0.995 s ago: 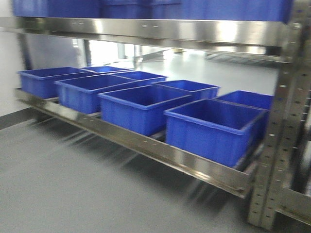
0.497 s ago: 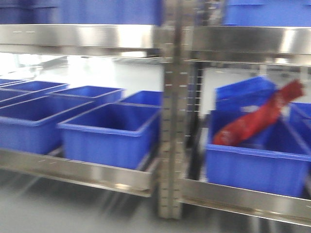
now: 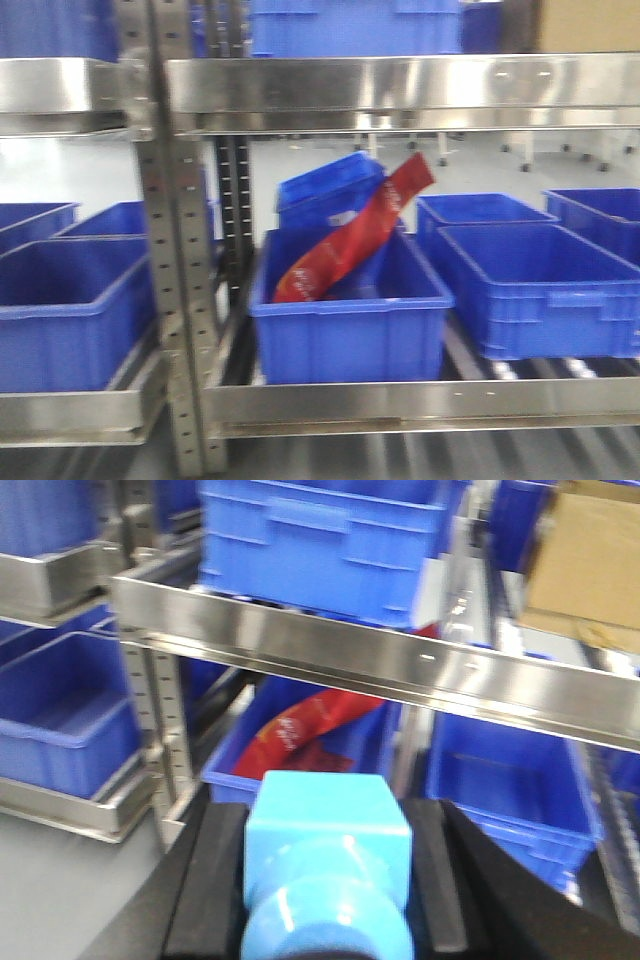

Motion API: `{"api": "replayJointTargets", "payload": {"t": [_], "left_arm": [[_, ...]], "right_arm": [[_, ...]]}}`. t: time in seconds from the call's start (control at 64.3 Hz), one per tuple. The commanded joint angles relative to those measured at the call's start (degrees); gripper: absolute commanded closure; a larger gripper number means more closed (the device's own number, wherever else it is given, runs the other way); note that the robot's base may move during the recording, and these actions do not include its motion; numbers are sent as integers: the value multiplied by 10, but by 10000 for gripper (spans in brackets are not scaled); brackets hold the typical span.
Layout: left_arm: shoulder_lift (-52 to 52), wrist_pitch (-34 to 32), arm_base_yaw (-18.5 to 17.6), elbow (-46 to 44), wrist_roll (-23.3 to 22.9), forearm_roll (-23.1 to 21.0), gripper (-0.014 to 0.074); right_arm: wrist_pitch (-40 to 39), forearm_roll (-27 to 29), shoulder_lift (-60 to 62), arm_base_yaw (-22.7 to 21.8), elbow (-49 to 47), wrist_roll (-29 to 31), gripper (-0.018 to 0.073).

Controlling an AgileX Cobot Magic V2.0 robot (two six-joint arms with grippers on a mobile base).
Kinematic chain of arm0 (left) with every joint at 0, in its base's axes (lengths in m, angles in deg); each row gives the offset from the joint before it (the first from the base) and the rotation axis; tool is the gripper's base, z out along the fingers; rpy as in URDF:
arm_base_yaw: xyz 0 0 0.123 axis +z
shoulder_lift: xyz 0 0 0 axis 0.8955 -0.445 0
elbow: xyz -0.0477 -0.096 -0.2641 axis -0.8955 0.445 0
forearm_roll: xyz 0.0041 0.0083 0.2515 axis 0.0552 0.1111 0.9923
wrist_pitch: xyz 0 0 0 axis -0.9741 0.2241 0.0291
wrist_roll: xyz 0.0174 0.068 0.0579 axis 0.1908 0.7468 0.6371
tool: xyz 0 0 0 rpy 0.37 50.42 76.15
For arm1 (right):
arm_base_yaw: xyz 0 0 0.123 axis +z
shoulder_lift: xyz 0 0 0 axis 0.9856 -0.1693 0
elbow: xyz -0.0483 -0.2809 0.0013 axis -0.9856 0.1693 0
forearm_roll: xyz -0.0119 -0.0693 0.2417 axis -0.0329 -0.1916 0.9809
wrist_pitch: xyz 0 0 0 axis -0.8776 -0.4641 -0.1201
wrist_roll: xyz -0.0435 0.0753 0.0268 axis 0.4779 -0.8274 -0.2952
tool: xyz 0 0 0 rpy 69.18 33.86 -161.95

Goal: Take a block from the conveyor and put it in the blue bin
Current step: 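Approach the shelf and move both held blocks over the blue bins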

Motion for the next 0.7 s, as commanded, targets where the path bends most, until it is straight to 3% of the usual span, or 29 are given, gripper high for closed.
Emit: {"api": "replayJointTargets", "payload": {"t": [0.0, 0.684], "left_arm": [[3, -10, -3, -1, -2, -4, 707], [3, -10, -3, -1, -2, -4, 707]], "right_arm": [[-7, -7, 2, 0, -4, 1, 712], [-7, -7, 2, 0, -4, 1, 712]]}}
